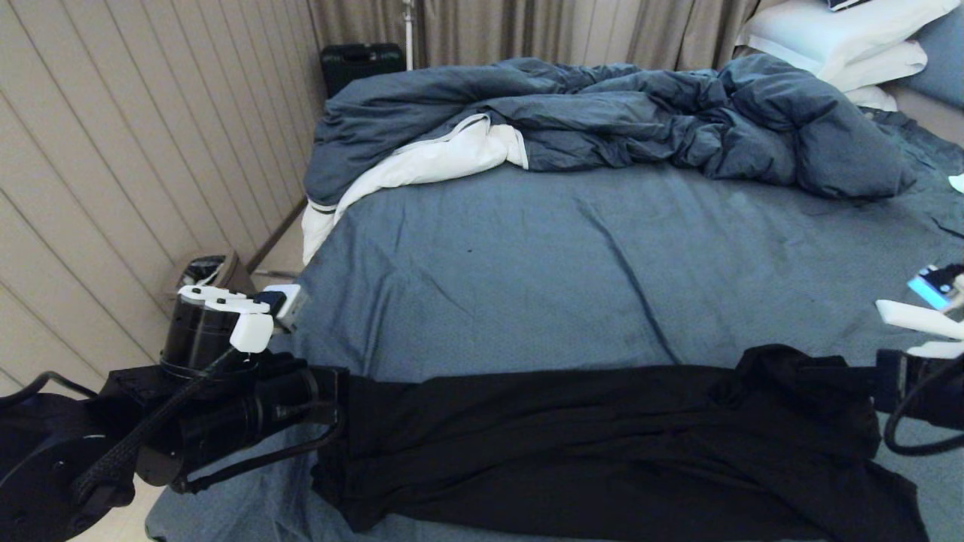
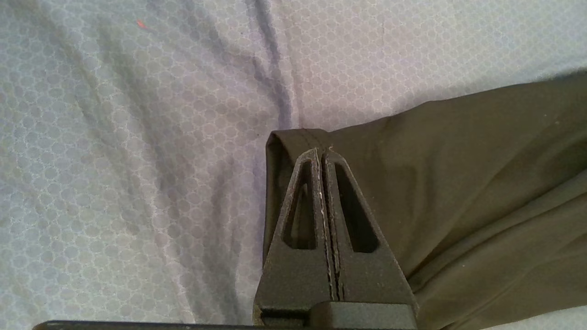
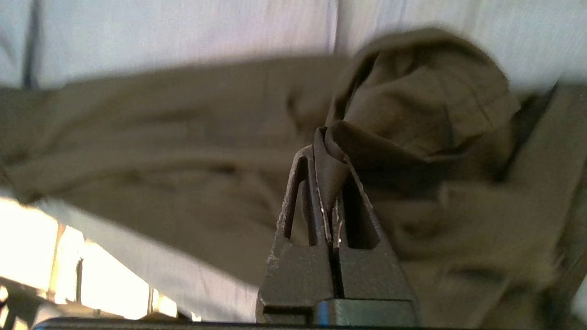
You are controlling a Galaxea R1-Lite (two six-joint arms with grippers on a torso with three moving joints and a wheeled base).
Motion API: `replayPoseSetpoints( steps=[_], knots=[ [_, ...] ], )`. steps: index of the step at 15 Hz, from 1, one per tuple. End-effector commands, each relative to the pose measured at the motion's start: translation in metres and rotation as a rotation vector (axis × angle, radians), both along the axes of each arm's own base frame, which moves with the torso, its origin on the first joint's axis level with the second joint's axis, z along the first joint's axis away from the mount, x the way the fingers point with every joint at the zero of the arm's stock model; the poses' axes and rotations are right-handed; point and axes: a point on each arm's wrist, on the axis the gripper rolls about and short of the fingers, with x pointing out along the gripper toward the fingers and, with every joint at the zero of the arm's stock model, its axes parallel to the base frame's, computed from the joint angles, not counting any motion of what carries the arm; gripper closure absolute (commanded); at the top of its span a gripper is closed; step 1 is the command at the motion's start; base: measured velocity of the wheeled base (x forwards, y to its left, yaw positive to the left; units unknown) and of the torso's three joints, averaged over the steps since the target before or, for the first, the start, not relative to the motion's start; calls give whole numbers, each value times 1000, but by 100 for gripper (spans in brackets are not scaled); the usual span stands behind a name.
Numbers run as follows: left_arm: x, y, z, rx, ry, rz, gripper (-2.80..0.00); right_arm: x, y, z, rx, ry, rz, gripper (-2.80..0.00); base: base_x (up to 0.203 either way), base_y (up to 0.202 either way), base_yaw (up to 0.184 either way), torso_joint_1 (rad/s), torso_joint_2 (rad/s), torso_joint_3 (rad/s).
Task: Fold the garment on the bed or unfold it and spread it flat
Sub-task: Fold the black T-shirt
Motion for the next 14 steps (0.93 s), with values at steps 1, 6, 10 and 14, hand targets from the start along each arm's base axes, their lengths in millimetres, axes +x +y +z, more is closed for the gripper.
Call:
replayPoseSetpoints(
  steps=[1,6,10,14],
  knots=[
    [0,0,-1,-1,2,1,0,-20,7,-5,-12,-10,11,0,0,0,0,0,0,0],
    [0,0,-1,-11,9,1,0,-59,18,-13,-61,-43,7,0,0,0,0,0,0,0],
    [-1,-1,-1,-17,11,2,0,-72,19,-24,-78,7,2,0,0,0,0,0,0,0],
    [-1,-1,-2,-17,14,2,0,-68,17,-25,-90,27,-9,-280,0,0,0,0,0,0]
  ],
)
